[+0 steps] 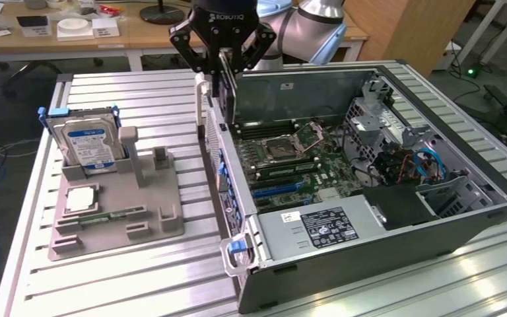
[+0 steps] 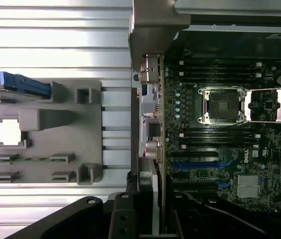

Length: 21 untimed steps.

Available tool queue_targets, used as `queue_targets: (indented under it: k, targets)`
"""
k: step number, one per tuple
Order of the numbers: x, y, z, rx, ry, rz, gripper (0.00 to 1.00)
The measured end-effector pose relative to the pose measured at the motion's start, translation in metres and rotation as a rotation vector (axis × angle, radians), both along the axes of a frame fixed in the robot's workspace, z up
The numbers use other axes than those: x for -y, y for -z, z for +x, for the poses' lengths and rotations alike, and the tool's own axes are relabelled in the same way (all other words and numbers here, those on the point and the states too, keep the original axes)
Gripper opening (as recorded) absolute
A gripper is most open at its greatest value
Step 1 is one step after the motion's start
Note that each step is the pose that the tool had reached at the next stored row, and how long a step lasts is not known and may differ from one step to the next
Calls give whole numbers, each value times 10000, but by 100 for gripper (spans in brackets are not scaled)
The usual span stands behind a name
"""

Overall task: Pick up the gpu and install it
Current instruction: 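Pick up the gpu and move the gpu toward the slot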

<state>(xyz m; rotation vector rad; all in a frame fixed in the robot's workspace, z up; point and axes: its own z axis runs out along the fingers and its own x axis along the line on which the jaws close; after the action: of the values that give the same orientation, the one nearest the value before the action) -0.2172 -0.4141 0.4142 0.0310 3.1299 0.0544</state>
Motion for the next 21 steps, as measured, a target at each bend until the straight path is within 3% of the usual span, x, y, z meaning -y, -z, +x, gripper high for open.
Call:
queue_targets:
  k: [21]
  targets:
    - [0,0,251,0,2,0,28]
